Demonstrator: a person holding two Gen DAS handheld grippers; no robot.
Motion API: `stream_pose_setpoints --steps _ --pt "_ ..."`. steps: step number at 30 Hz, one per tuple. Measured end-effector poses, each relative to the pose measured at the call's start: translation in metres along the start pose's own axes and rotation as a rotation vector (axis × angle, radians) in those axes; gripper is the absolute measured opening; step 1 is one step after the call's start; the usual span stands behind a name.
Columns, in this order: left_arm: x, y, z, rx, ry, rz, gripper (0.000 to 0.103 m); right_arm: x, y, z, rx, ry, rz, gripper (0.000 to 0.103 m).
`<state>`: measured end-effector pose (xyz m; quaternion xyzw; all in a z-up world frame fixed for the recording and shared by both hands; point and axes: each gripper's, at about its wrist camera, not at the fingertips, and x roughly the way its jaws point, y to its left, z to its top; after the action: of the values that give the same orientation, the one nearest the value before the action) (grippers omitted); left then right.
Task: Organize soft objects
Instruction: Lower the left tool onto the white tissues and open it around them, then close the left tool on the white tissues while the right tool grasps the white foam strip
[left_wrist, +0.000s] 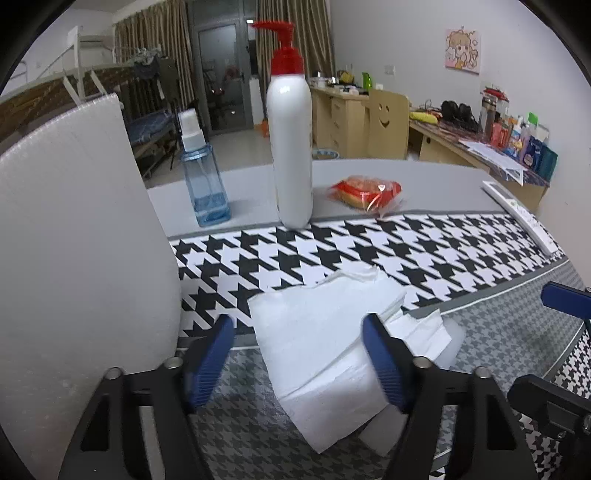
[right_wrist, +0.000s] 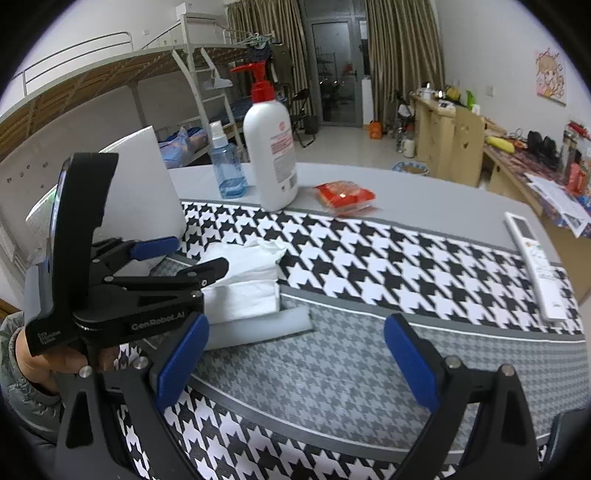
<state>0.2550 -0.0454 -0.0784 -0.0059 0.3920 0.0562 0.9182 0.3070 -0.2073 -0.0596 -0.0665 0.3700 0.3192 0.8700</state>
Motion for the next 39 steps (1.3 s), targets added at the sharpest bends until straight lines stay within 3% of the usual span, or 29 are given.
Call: stream_pose_setpoints --steps 2,7,11,16,29,36,39 --pt "0.005 0.0 -0.003 0.007 0.027 -0.01 0.067 0.005 0.0 -0.001 0.001 0.018 0.001 0.098" --pt "0.016 0.0 -0.009 0.007 0.102 -0.052 0.049 0.016 -0.002 -0.002 0.01 0.047 0.024 0.098" --pt "0.016 0.001 -0.011 0.004 0.1 -0.049 0.039 0.022 0.002 -0.001 0.008 0.061 0.035 0.097" --pt "0.014 0.004 -0.013 -0.001 0.094 -0.055 0.024 0.031 0.008 0.0 -0.005 0.093 0.055 0.088" --pt "0.008 0.01 -0.018 -0.014 0.078 -0.084 0.013 0.05 0.008 -0.002 0.011 0.149 0.081 0.066" --pt "0.002 0.009 -0.024 -0.007 0.073 -0.098 0.012 0.055 0.015 -0.002 -0.029 0.127 0.02 0.053" --pt "-0.004 0.009 -0.026 -0.003 0.054 -0.101 0.012 0.056 0.016 -0.003 -0.038 0.114 -0.009 0.042"
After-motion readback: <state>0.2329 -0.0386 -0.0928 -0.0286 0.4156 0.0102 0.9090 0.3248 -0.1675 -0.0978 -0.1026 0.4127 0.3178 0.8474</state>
